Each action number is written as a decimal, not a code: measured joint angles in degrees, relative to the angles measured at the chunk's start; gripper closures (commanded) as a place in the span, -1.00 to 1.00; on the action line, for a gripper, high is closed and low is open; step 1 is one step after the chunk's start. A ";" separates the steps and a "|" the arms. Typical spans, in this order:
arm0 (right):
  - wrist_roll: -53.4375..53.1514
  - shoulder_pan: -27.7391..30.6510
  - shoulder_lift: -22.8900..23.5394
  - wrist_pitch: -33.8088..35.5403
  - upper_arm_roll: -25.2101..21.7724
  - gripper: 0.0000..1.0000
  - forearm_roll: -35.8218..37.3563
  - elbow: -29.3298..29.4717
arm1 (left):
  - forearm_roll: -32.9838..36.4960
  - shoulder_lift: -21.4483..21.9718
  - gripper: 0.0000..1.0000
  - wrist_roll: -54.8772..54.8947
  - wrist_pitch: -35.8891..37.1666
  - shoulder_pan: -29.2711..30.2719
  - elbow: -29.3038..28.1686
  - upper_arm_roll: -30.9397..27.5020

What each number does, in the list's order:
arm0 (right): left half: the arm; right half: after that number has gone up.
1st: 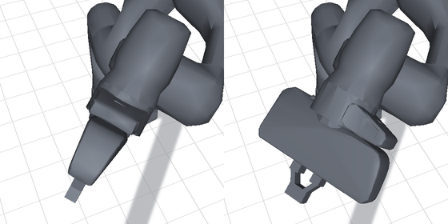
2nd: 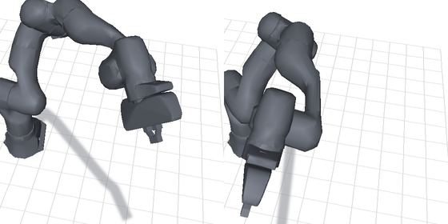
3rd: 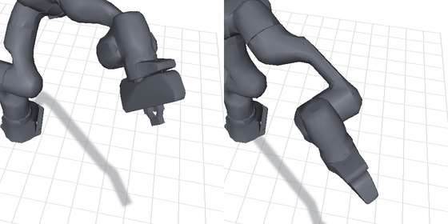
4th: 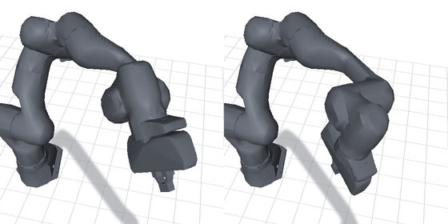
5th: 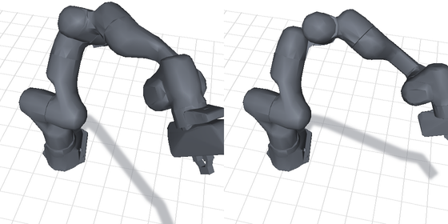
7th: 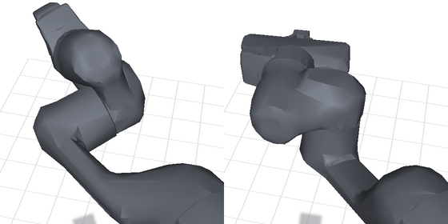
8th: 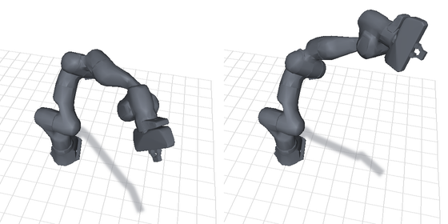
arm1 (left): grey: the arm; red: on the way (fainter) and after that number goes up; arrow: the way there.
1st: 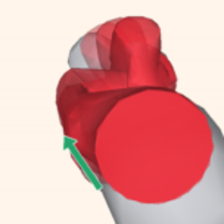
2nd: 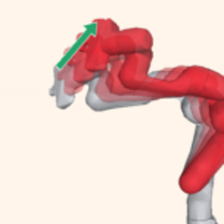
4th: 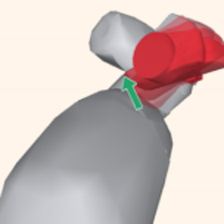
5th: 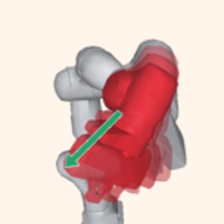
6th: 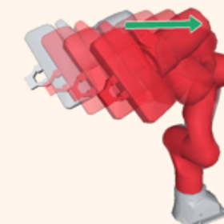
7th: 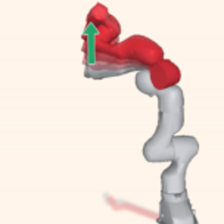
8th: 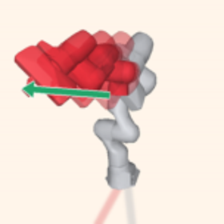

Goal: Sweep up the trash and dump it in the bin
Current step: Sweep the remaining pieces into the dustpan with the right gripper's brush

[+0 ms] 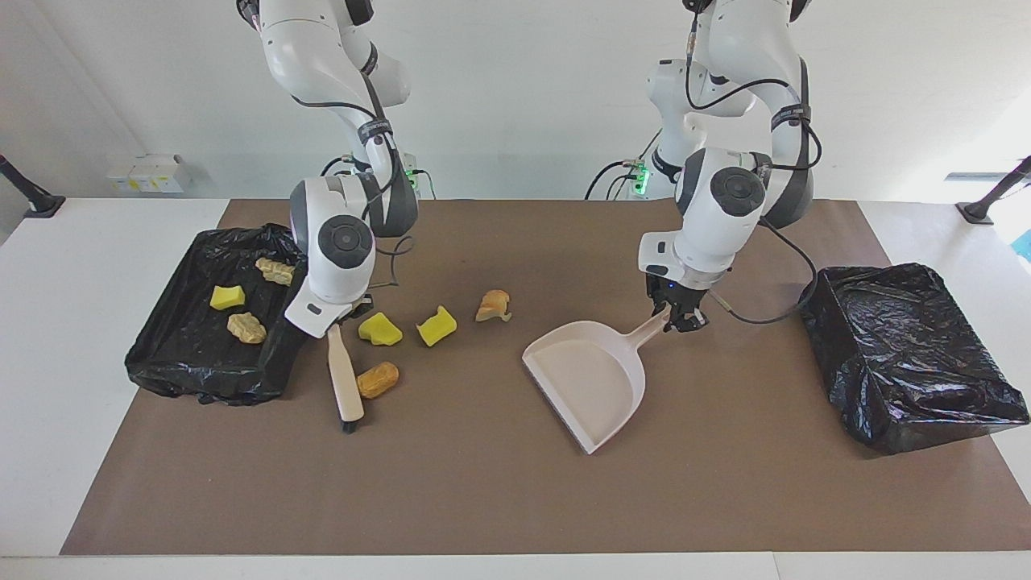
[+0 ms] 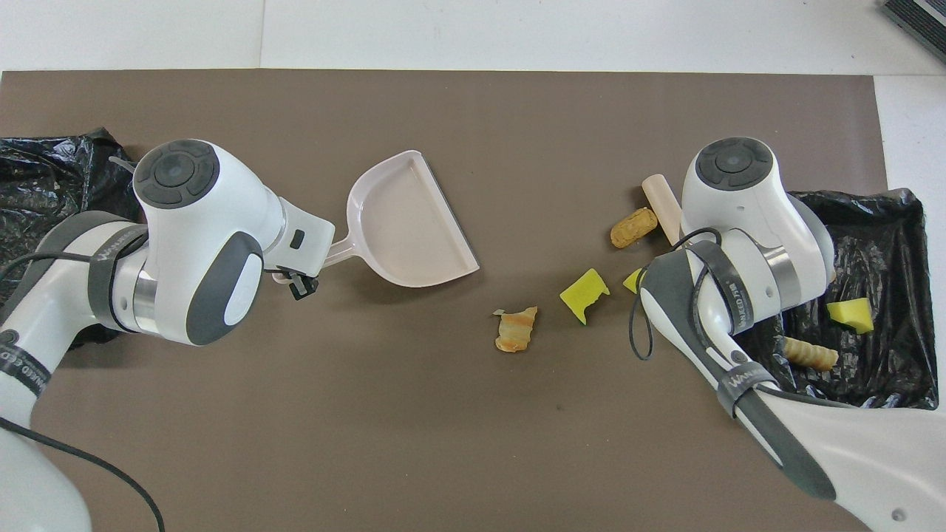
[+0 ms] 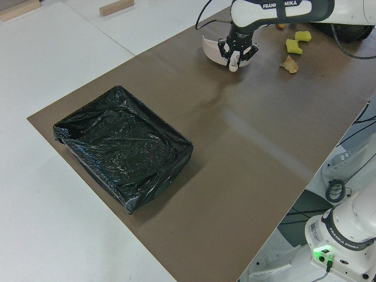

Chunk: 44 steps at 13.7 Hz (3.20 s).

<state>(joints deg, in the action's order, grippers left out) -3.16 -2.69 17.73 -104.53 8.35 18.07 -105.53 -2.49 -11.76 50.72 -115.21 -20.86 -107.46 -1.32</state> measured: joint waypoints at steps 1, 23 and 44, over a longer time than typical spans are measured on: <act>-0.67 -0.90 -0.58 0.17 0.03 1.00 -2.04 -0.85 | 0.01 0.30 1.00 3.04 1.46 -0.02 -0.02 0.15; -15.30 -5.66 -16.27 3.89 -0.86 1.00 -9.38 -15.36 | 5.16 7.36 1.00 -4.82 -1.17 -11.83 -10.59 1.18; -18.99 -18.55 -9.19 -11.69 -0.51 1.00 -35.85 -10.83 | 5.24 5.89 1.00 2.33 -9.92 -10.16 -13.57 1.02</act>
<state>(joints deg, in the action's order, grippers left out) -22.15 -21.24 8.54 -116.21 7.84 -17.78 -116.36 2.75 -5.87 53.06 -125.13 -31.02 -121.03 -0.29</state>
